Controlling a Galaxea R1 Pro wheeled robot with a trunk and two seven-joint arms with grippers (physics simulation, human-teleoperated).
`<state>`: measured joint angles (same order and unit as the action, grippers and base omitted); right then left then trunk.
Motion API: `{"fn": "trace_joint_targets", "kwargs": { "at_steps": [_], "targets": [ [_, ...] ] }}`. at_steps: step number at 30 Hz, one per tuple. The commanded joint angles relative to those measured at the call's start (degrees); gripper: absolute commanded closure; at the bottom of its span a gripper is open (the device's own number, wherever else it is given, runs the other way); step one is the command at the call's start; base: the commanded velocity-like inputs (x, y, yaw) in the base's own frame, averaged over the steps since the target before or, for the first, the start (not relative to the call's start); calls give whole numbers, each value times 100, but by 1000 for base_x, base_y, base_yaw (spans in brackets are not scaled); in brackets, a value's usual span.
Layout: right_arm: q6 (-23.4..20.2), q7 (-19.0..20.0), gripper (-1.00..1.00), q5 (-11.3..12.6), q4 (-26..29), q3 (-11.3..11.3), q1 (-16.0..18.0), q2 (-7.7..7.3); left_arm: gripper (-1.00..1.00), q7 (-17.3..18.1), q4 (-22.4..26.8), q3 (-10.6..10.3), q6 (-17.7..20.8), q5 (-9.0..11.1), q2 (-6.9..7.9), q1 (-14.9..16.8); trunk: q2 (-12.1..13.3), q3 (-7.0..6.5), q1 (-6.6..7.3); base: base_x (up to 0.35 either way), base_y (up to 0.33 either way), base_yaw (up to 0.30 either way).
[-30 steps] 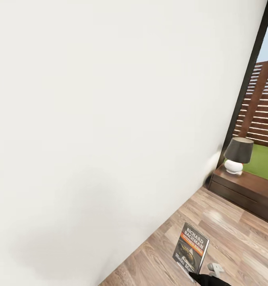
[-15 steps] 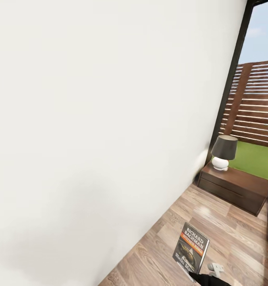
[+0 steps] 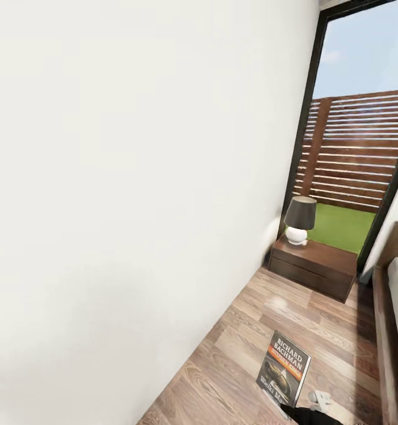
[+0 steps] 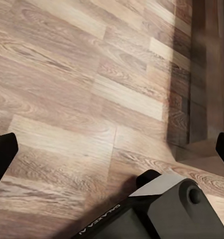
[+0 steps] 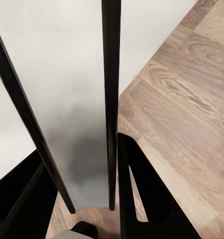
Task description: In the bedroom, move the book from the bed onto either nightstand, and place the two sandals side by side next to the bed.
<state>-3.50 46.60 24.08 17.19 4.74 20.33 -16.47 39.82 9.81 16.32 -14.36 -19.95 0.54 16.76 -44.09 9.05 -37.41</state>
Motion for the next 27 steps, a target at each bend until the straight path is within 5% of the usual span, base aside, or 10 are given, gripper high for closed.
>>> {"fn": "trace_joint_targets", "kwargs": {
  "at_steps": [1,15,27],
  "targets": [
    [-37,7,100,71,4,36,6,-5,-100,17,1,47,-31,-61,-1,3,-7,9,-1,0,0,-282],
    [-38,5,100,72,4,36,6,-5,-100,17,-1,47,-31,-62,-3,3,-7,9,-1,8,0,-282],
    [-36,0,100,72,4,36,6,-5,-100,17,-5,46,-31,-62,-5,3,-7,9,-1,187,0,-180]
  ]
}}
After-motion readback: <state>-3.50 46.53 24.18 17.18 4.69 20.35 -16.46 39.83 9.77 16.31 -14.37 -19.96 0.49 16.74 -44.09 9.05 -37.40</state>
